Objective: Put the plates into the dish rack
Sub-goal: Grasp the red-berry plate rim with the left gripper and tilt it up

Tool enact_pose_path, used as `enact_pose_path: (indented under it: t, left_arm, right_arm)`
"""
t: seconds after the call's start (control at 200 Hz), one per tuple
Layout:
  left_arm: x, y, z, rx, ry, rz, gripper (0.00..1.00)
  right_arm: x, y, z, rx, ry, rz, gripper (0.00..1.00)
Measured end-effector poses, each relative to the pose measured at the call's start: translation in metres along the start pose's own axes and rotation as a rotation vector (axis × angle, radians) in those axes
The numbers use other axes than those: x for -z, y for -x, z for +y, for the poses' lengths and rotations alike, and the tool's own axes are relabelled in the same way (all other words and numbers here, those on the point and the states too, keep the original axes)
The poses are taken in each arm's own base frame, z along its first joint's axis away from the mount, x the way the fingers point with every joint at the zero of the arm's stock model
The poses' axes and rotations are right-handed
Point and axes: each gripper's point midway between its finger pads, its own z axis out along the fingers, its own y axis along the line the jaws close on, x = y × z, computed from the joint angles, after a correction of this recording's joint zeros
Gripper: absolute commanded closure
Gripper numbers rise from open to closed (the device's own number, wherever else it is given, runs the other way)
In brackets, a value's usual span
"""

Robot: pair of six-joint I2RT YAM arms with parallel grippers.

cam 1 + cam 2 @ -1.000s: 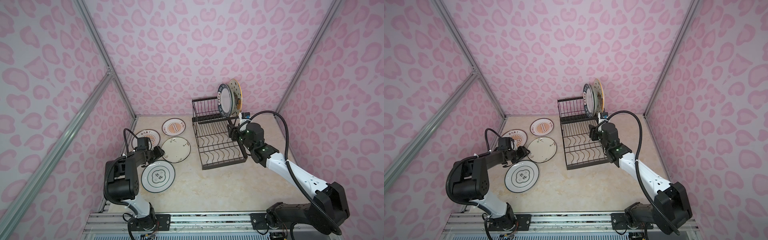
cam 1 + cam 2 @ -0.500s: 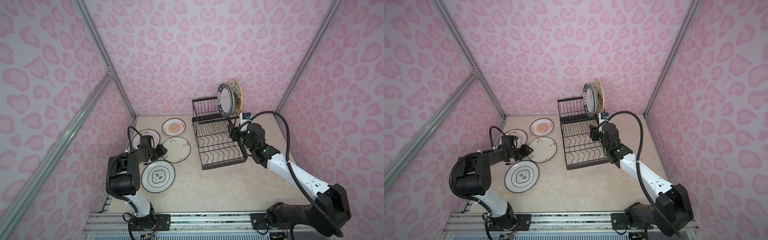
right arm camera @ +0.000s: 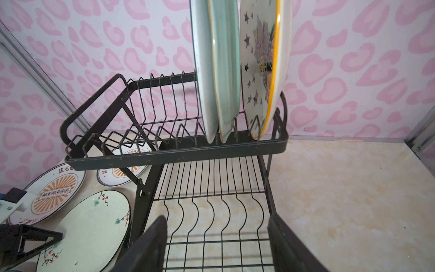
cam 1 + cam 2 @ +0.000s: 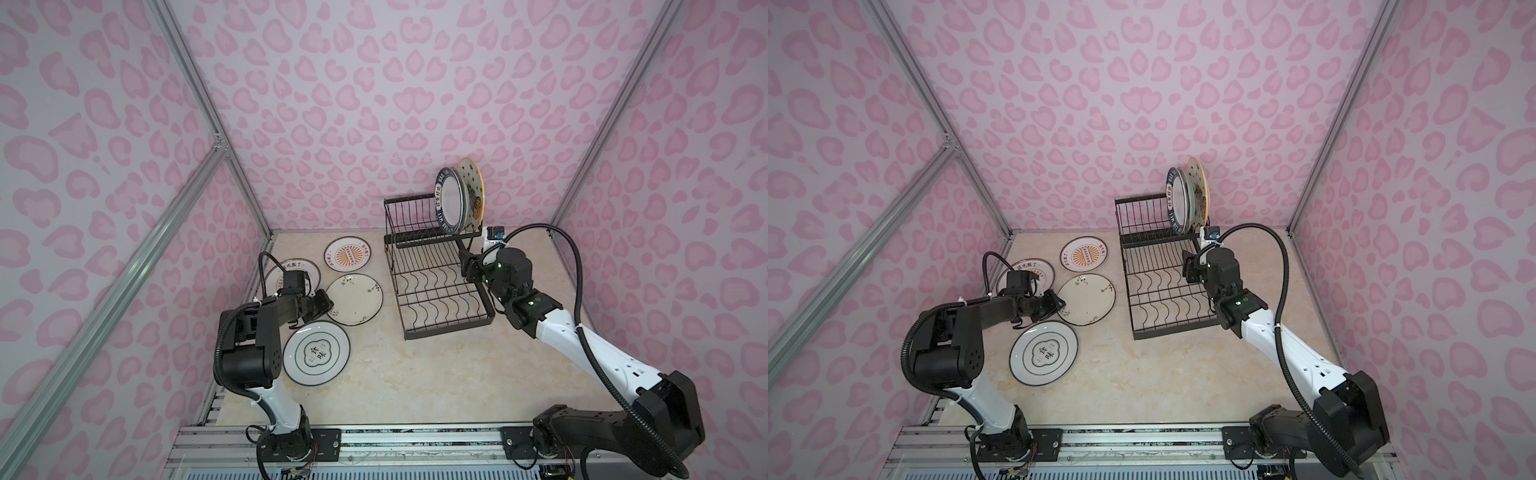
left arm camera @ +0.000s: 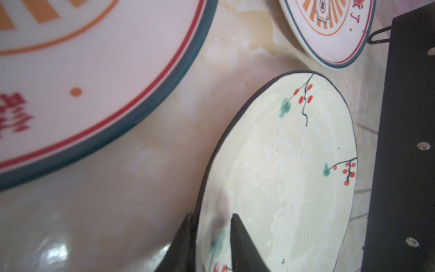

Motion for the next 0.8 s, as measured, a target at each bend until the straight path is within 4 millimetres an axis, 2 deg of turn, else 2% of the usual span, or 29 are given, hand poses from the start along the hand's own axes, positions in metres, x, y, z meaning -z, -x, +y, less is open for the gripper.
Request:
enact_pose_path:
  t: [0.05,0.085,0.105,0.235,0.535,0.8]
  left_arm:
    - [0.0,0.0,0.001,0.001,0.005,0.0,0.81]
    - [0.0,-0.001,0.002,0.003,0.009,0.002,0.95]
    - [0.0,-0.001,0.001,0.005,0.007,0.003,0.97]
    - [0.002,0.006,-0.018,-0.007,-0.079,-0.005,0.97]
    - [0.004,0.002,-0.016,-0.002,-0.069,0.012,0.97]
    - [0.019,0.008,-0.026,-0.014,-0.083,-0.011,0.97]
  right_arm:
    - [0.0,0.0,0.0,0.0,0.0,-0.001,0.33]
    - [0.0,0.0,0.0,0.0,0.0,-0.001,0.33]
    - [0.0,0.0,0.0,0.0,0.0,-0.001,0.33]
    - [0.001,0.0,0.0,0.0,0.0,0.0,0.33]
    - [0.002,0.001,-0.001,-0.001,0.0,-0.005,0.33]
    - [0.002,0.0,-0.001,-0.001,0.0,-0.001,0.33]
